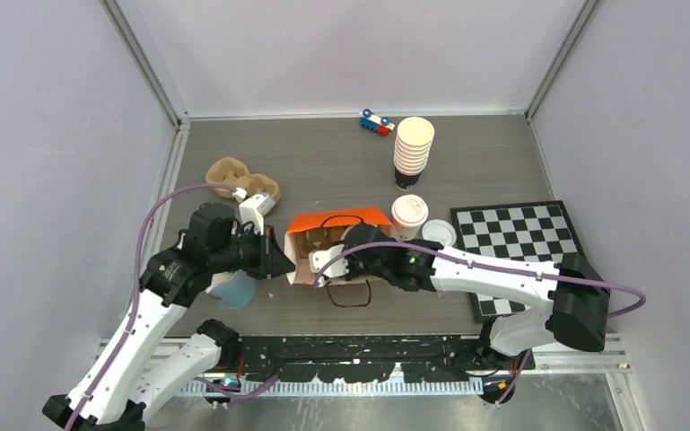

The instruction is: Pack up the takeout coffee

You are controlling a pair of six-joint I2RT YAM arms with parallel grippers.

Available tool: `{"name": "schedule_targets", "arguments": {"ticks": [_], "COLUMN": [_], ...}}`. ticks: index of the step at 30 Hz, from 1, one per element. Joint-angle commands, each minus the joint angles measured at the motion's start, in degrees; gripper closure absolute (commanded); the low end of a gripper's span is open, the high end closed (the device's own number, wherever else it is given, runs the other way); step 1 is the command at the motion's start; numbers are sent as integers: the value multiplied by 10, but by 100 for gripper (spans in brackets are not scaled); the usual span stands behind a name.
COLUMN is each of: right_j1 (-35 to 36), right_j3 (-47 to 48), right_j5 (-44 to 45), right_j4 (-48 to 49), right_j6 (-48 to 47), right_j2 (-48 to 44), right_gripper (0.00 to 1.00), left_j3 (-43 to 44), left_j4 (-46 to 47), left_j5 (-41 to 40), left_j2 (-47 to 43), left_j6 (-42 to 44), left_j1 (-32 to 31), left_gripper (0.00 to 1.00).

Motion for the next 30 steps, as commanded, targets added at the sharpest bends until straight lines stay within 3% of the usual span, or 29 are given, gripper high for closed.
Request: {"name": "schedule_targets", "arguments": {"ticks": [1,30], "right_j1": [-5,-26], "right_j3": [-22,-69], "right_j5": [20,69], "right_j4": [51,130], "right_j6": [14,59], "right_j2": [-7,10], "right_gripper": [66,65], "left_j3": [-4,-16], "left_j4": [12,25], "left_j5": [20,52], "left_j2": [-8,-8], "left_j6": [5,7], "left_j1": [3,3], "left_gripper": [100,100]}}
